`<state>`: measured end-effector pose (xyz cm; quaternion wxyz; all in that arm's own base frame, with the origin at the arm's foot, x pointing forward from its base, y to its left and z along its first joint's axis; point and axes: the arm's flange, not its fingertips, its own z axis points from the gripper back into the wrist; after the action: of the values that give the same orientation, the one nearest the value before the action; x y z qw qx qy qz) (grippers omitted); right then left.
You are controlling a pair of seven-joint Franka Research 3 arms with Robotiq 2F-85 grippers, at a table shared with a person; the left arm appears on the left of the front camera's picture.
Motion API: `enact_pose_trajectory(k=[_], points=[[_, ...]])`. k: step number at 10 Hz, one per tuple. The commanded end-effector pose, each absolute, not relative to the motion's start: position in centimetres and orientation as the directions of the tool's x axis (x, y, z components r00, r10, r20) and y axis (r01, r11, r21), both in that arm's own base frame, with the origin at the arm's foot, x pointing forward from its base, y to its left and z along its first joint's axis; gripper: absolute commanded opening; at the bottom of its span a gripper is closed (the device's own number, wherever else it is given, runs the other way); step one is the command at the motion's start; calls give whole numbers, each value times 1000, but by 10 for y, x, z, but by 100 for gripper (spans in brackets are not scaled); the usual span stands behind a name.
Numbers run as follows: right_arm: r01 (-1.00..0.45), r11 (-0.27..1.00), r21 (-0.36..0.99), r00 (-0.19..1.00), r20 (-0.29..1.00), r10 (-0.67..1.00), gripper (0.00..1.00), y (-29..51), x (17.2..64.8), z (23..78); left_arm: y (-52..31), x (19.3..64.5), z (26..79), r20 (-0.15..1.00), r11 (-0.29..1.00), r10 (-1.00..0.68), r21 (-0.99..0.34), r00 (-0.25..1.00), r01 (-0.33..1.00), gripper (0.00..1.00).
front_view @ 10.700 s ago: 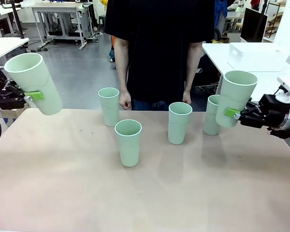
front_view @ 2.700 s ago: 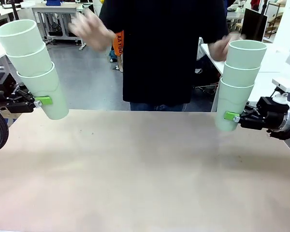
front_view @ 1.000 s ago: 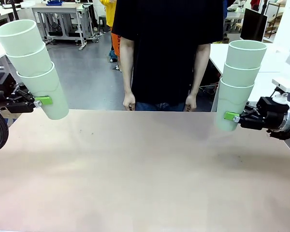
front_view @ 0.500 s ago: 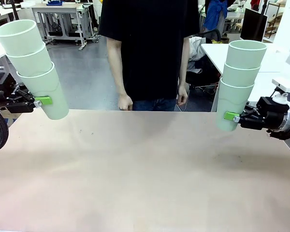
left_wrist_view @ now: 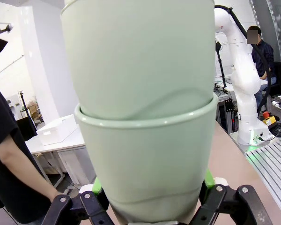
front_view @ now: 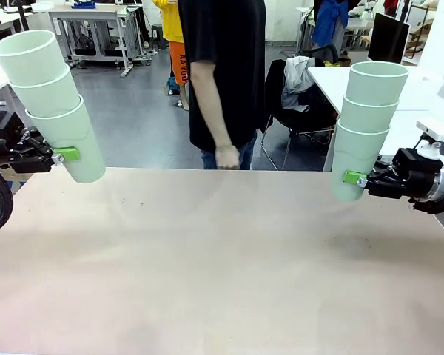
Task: Stack the cups and store them in the basket.
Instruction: Place the stack of Reusable plastic cups into the Pantry Basket.
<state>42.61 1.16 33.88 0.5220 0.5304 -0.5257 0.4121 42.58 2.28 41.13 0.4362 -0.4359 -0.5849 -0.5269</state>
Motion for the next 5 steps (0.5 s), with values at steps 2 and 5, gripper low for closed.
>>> enact_pose_trajectory(k=[2, 5], points=[[-988, 115, 101, 85, 987, -137, 83, 14, 427, 343, 23, 425, 416, 965, 57, 64, 250, -253, 967, 86], [-988, 115, 101, 85, 987, -137, 83, 14, 427, 343, 23, 425, 416, 965, 57, 64, 250, -253, 967, 86]])
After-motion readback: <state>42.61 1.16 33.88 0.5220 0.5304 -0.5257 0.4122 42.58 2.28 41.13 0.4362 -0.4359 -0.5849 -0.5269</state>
